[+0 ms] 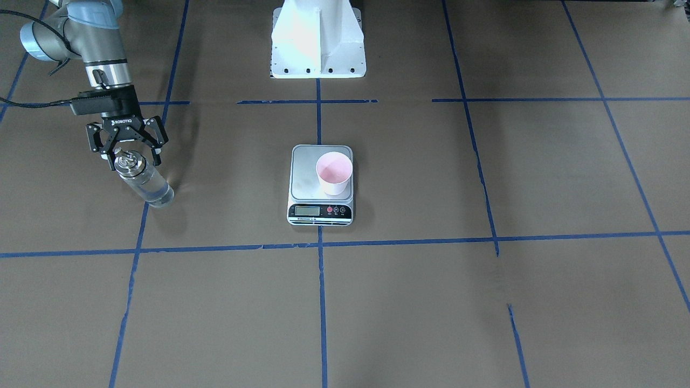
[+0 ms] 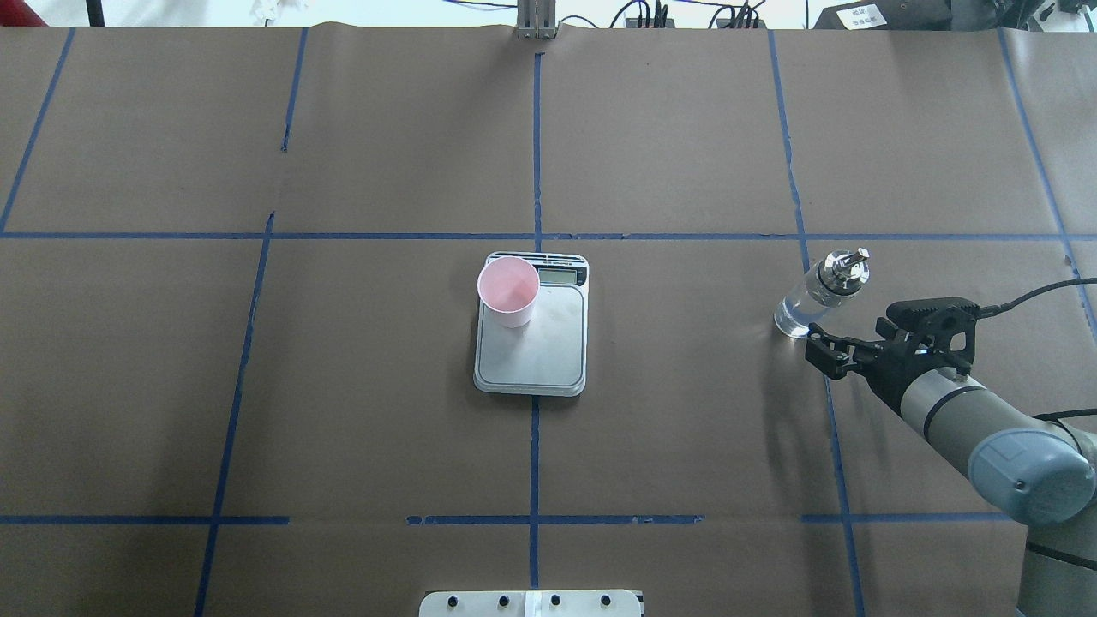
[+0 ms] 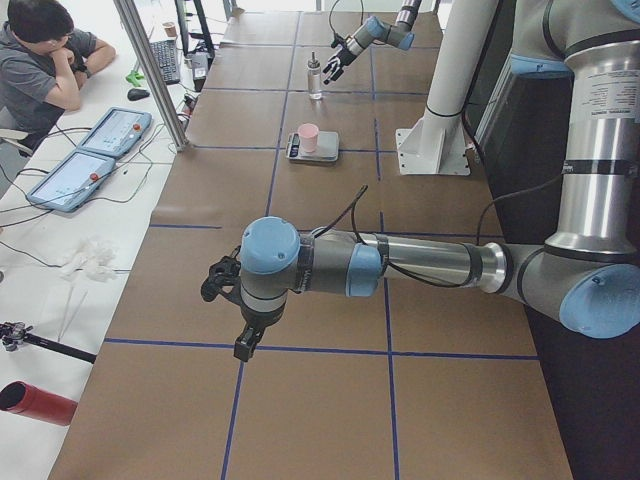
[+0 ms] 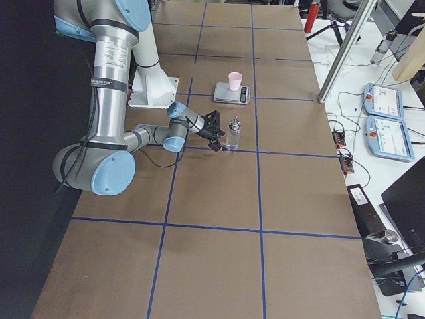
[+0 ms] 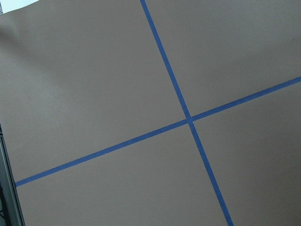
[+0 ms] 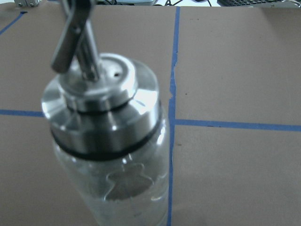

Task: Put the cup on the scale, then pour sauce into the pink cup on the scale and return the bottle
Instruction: 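Reach the right gripper to the glass sauce bottle and grasp it, then lift the bottle with the right gripper and carry it over the cup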

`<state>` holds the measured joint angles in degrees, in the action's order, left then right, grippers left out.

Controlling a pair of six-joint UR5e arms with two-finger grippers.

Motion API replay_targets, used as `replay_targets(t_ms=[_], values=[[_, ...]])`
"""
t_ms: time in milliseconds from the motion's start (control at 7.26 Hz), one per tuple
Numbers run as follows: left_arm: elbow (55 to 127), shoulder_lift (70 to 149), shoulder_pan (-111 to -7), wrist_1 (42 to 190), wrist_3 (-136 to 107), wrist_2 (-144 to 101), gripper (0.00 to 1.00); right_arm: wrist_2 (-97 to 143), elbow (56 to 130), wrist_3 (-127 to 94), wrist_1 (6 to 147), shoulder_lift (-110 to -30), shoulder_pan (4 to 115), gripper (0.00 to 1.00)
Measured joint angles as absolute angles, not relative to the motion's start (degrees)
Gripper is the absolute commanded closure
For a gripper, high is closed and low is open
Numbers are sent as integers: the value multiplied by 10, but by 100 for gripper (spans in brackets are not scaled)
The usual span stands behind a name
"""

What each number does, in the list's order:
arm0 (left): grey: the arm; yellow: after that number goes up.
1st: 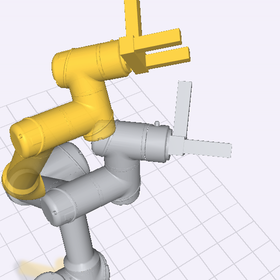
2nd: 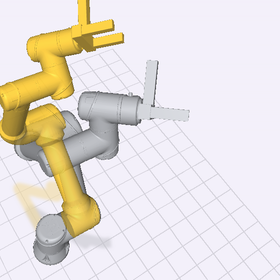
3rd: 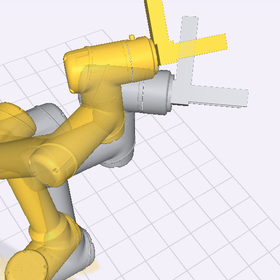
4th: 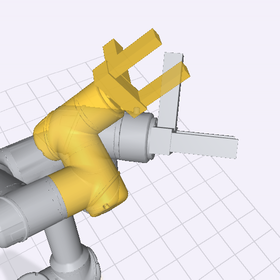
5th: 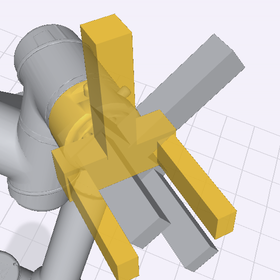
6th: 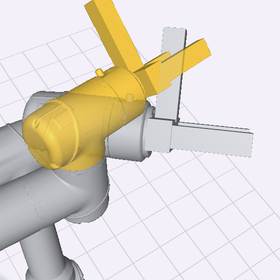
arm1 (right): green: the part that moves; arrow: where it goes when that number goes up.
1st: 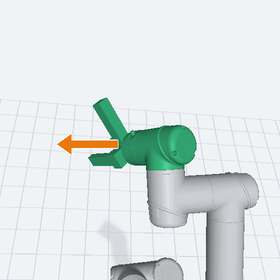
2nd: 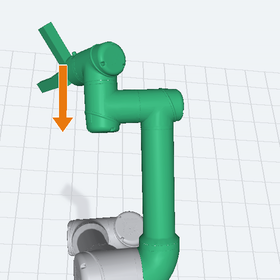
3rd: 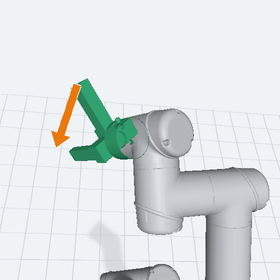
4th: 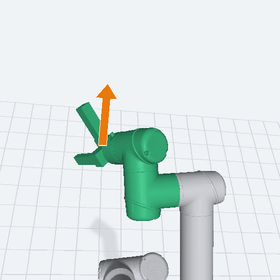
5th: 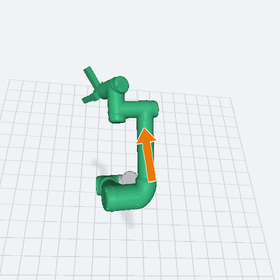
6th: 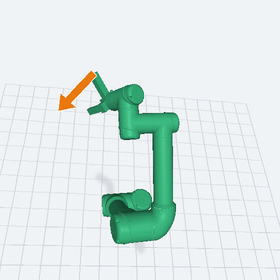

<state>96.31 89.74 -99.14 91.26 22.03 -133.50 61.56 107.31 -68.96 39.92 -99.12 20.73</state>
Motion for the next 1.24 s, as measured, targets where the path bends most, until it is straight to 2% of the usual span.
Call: replay_targets(t_ms=[413, 1239], values=[[963, 897, -991, 912, 221, -1335, 0, 596, 1052, -681, 397, -954, 219, 0], [964, 890, -991, 914, 221, -1336, 0, 573, 1049, -682, 399, -942, 219, 0]])
